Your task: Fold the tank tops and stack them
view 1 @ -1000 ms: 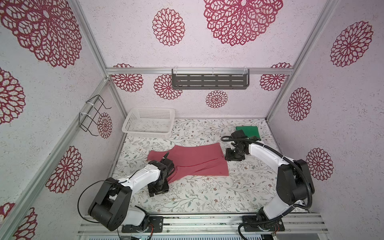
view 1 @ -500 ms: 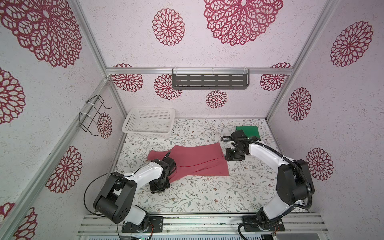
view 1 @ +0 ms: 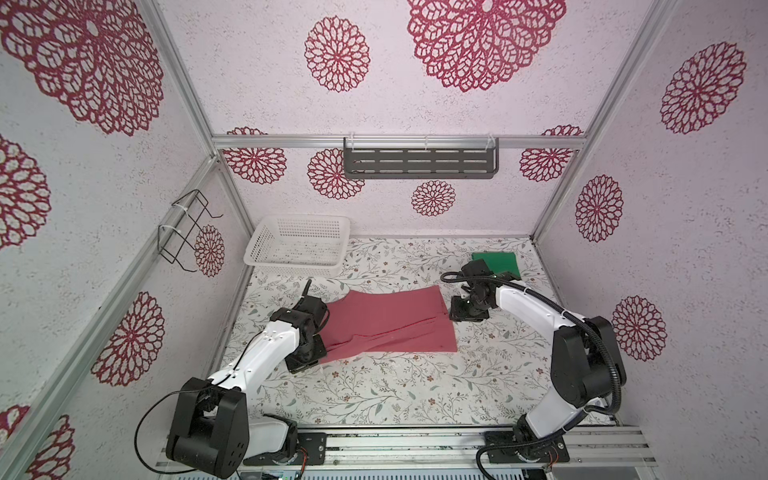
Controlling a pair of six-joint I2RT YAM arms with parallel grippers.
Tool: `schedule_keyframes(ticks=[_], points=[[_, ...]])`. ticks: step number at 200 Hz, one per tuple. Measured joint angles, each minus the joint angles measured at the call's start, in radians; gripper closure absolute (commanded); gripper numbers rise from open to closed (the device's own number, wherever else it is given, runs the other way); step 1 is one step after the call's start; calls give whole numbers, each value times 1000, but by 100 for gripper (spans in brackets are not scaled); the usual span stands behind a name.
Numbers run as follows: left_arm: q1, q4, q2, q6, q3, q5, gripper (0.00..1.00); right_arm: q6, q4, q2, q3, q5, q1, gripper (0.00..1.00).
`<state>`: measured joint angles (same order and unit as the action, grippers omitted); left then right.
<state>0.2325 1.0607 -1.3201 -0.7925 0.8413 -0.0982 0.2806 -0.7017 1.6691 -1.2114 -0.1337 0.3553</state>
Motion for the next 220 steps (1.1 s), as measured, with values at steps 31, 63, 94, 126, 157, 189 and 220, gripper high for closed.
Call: schedule_keyframes(ticks=[31, 63, 94, 126, 157, 189, 220], points=[[-92, -17, -16, 53, 6, 39, 100, -10, 21, 29, 0, -3, 0, 58], [-158, -55, -102, 110, 46, 74, 86, -20, 45, 65, 0, -5, 0, 58], [-222, -84, -185, 161, 100, 91, 63, -28, 64, 76, 0, -10, 0, 58], [-267, -93, -261, 210, 166, 84, 55, -36, 82, 76, 0, -20, 1, 57], [-272, -56, -270, 241, 222, 50, 54, -42, 104, 72, 18, -46, 14, 56], [-259, 22, -162, 244, 292, -7, 52, -53, 114, 63, 63, -58, 30, 51], [-214, 67, -73, 232, 291, -23, 48, -55, 140, 70, 59, -57, 34, 51]])
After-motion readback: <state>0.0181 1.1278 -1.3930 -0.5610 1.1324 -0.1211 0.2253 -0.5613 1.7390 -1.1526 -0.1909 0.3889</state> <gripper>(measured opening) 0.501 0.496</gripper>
